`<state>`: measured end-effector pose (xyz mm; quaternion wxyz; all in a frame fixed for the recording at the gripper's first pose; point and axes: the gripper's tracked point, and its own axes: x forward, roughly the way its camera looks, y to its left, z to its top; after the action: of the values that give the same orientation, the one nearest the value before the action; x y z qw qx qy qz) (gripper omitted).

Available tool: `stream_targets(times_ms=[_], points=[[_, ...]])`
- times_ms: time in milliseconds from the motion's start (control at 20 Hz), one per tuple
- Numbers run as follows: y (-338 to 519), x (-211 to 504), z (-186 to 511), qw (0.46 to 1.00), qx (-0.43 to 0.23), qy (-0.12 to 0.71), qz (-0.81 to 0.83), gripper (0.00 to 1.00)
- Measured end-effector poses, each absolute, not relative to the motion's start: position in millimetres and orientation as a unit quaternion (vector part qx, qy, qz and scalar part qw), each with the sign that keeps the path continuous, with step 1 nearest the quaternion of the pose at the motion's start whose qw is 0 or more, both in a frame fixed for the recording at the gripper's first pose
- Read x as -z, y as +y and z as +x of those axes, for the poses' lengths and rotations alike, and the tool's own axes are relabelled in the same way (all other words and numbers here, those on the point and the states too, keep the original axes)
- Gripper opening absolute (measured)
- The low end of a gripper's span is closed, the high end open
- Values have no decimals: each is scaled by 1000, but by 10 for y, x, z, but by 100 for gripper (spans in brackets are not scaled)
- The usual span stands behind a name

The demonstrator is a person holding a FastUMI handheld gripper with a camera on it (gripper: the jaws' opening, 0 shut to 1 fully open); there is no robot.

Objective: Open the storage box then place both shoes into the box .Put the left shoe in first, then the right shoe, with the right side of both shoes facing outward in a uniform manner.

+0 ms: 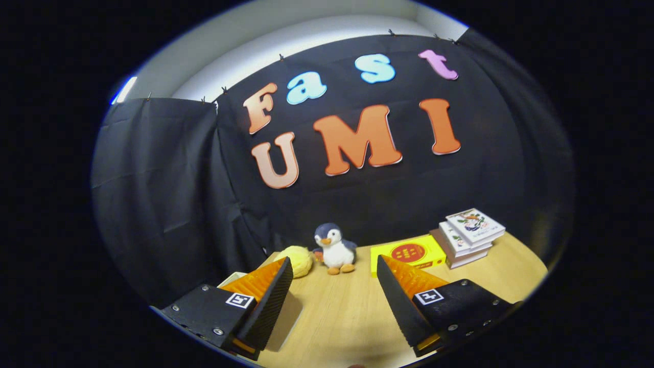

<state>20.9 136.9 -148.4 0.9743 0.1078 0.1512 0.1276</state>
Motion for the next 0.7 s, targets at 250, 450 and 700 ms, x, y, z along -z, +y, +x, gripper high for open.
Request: stream_targets(times_ms=[250, 450, 700], points=[[620, 1247, 301, 988, -84, 93, 90, 98], [137, 1154, 281, 993, -51, 74, 77, 98], [-150, 1030, 219, 994, -37, 65, 82, 98]])
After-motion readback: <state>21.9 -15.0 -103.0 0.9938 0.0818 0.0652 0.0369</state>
